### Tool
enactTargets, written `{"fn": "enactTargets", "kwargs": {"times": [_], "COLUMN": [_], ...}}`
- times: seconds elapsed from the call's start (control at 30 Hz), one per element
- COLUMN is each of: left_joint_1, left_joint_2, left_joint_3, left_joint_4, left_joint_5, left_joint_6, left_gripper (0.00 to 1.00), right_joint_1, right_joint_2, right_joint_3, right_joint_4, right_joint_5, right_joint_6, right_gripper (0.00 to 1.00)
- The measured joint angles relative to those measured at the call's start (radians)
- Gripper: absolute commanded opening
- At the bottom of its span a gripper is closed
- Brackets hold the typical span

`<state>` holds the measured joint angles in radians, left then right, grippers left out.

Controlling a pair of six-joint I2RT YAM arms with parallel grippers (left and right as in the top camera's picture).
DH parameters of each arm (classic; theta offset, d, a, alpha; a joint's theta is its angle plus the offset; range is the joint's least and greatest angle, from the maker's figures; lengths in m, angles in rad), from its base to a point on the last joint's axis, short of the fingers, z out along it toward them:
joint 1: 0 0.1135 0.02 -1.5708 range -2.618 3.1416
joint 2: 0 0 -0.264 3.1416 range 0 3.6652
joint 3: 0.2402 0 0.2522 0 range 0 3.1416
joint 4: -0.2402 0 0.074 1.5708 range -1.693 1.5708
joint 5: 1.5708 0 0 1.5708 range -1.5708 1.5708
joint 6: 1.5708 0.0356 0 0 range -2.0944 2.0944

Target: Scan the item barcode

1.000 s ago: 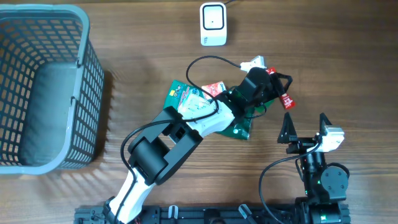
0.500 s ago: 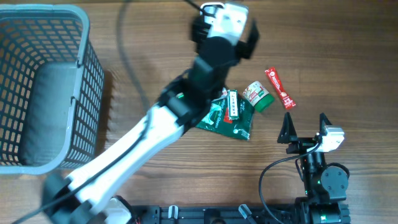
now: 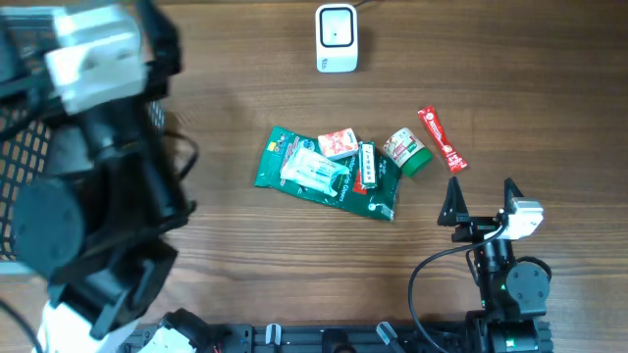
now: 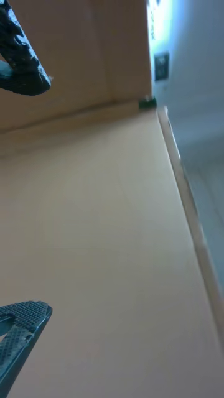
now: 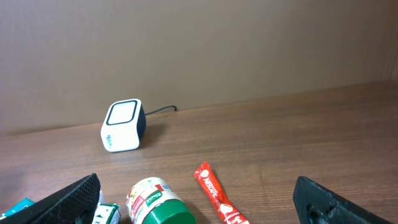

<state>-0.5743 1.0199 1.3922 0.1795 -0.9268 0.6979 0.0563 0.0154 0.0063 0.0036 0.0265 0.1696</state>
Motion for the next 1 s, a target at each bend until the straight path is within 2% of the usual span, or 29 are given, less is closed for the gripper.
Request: {"fn": "enactTargets", "kwargs": {"times": [0.13, 0.17, 0.27, 0.33, 0.5, 0.53, 0.63, 0.67, 0.8, 0.87, 1.0], "left_joint_1": [0.127, 0.188, 0.306, 0.371, 0.414, 0.414, 0.414, 0.414, 0.414, 0.414, 0.414], "left_joint_2": [-0.064, -0.100, -0.195, -0.267, -0.402, -0.433, -0.514, -0.545, -0.679, -0.750, -0.845], "left_joint_3": [0.003, 0.000, 0.000, 0.001, -0.089, -0.122, -0.180, -0.187, -0.188, -0.188, -0.189], "left_joint_4": [-0.217, -0.304, -0.404, -0.472, -0.443, -0.415, -0.364, -0.361, -0.365, -0.389, -0.428], "left_joint_5": [0.059, 0.122, 0.277, 0.416, 0.692, 0.719, 0.753, 0.758, 0.770, 0.811, 0.912], "left_joint_6": [-0.173, -0.255, -0.407, -0.466, -0.507, -0.510, -0.517, -0.517, -0.518, -0.518, -0.521], "left_gripper": [1.00, 1.00, 1.00, 1.00, 1.00, 1.00, 1.00, 1.00, 1.00, 1.00, 1.00], "right_joint_1": [0.000, 0.000, 0.000, 0.000, 0.000, 0.000, 0.000, 0.000, 0.000, 0.000, 0.000], "right_joint_2": [0.000, 0.000, 0.000, 0.000, 0.000, 0.000, 0.000, 0.000, 0.000, 0.000, 0.021], "right_joint_3": [0.000, 0.000, 0.000, 0.000, 0.000, 0.000, 0.000, 0.000, 0.000, 0.000, 0.135], "right_joint_4": [0.001, 0.000, 0.000, 0.002, 0.000, -0.001, 0.010, 0.019, 0.020, 0.025, -0.296], "right_joint_5": [0.000, 0.000, 0.000, 0.000, -0.016, -0.039, -0.183, -0.261, -0.365, -0.446, -0.485], "right_joint_6": [0.000, 0.000, 0.000, 0.000, 0.018, 0.055, 0.337, 0.504, 0.849, 0.885, 0.767], "right_gripper": [1.00, 1.00, 1.00, 1.00, 1.00, 1.00, 1.00, 1.00, 1.00, 1.00, 1.00]}}
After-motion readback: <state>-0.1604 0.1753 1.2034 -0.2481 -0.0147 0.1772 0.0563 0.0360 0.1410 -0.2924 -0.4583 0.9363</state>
